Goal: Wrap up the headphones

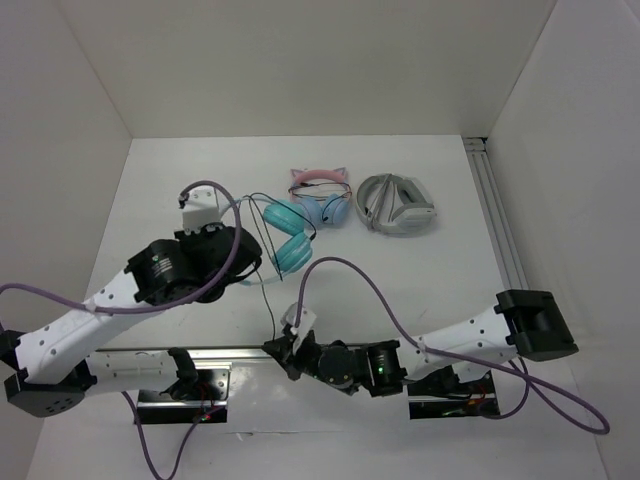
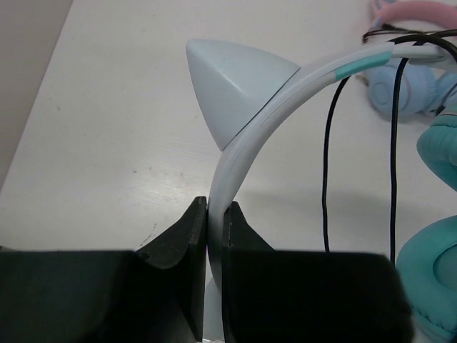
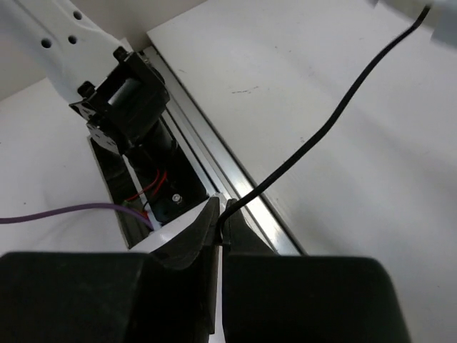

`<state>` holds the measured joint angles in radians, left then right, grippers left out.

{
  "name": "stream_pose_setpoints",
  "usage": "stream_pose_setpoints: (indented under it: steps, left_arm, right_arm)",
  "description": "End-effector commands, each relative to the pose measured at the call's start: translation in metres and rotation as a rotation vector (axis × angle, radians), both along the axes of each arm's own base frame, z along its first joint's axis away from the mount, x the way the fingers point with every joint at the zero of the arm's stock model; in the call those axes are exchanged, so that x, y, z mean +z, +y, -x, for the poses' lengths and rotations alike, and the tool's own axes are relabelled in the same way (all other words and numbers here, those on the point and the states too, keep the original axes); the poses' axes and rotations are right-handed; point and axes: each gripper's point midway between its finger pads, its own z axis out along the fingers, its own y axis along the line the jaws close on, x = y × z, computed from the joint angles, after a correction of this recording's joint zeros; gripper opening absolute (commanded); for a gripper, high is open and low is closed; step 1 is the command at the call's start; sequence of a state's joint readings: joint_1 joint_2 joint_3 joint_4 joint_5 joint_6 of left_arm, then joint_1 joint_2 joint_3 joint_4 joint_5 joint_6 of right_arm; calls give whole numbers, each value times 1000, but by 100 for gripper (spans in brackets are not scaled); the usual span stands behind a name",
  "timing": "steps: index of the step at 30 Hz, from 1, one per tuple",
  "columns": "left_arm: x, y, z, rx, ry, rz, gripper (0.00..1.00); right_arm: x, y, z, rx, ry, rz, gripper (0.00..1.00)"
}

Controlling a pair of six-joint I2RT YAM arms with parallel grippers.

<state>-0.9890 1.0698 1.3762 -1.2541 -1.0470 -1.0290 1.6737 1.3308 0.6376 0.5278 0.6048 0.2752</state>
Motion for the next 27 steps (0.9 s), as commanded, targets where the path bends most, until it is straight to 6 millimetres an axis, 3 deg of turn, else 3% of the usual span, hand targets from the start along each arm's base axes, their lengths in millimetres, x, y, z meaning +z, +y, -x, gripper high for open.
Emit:
stream_pose_setpoints:
  steps: [1,5,6,10,12,15,21,24,27]
  left_arm:
    - [5,9,-10,88,-52,8,0]
    - [-18,13,-5,67,27,-110,0]
    - [-22,13,-4,54,45,-124,0]
    - [-28,-4,5,-121,68,-156,0]
    - [-39,-29,10,-322,98,-156,0]
    - [-41,-50,26,-567,114,-102,0]
    - [-62,-73,51,-794,237,-122,0]
    - [-72,-83,56,-853,291,-131,0]
    - [-77,-88,60,-886,321,-132,0]
  right_arm:
    - [31,-11,9,-81,-73,79,0]
    - [52,-29,9,-184,-193,225,0]
    - [66,-28,10,-196,-204,222,0]
    - [87,-45,2,-272,-290,293,0]
    - [96,-55,2,-290,-336,338,0]
    - [96,-61,5,-296,-415,426,0]
    - [88,-75,-2,-409,-670,659,0]
    - [88,-85,-9,-494,-763,714,0]
    - [92,-89,-11,-548,-724,636,0]
